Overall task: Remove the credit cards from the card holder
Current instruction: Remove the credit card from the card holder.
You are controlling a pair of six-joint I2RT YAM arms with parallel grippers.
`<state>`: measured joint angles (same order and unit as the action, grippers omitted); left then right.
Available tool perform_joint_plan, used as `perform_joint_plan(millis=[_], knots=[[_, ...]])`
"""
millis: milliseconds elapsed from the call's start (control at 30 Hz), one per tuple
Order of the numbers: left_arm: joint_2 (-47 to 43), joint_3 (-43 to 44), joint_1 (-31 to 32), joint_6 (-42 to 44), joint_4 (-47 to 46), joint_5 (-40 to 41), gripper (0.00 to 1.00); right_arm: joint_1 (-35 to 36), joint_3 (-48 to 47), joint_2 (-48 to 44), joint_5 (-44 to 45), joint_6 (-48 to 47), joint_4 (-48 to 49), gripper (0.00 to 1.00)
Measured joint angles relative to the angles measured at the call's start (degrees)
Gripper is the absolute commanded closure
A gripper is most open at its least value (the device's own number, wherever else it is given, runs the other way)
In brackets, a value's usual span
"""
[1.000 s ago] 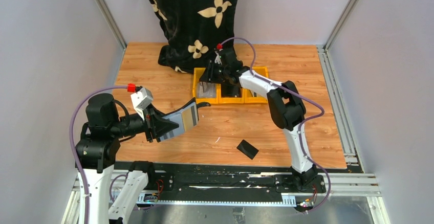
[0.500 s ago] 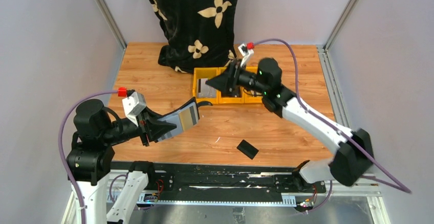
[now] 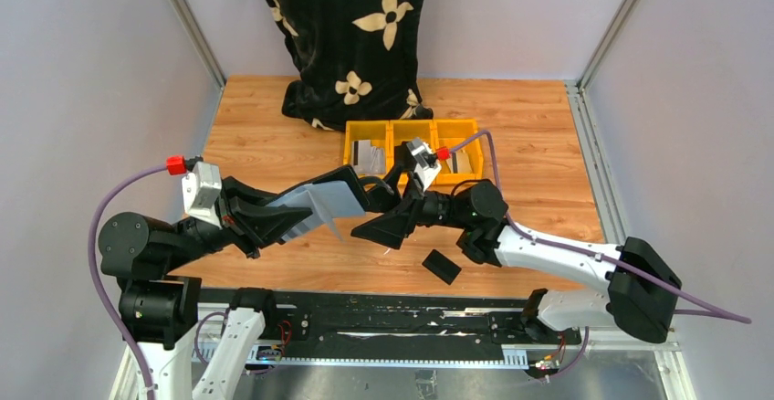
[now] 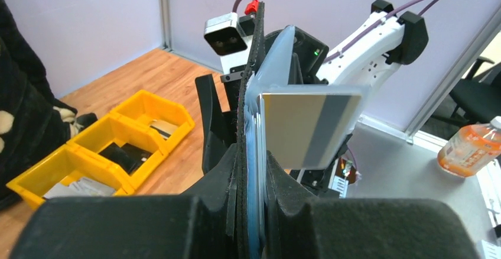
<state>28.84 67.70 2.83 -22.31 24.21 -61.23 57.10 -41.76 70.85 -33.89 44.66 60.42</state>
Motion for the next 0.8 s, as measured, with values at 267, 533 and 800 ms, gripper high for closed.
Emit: perform_joint_plan(millis=[267, 533, 800], knots=[[0.00, -0.70, 0.02, -6.47, -3.26, 0.35, 1.00, 4.33, -2.16, 5.42, 4.92, 0.52, 11.80, 0.19], [-0.02, -0.74, 0.02, -10.56, -2.56, 3.87, 1.00, 14.67, -2.82, 2.69, 16.98, -18.05, 7.76, 0.19], [-0.24, -2.01, 0.02, -13.22, -1.40, 5.86, 1.00, 16.17, -2.82, 3.45, 27.54, -24.70, 14.38, 0.25]])
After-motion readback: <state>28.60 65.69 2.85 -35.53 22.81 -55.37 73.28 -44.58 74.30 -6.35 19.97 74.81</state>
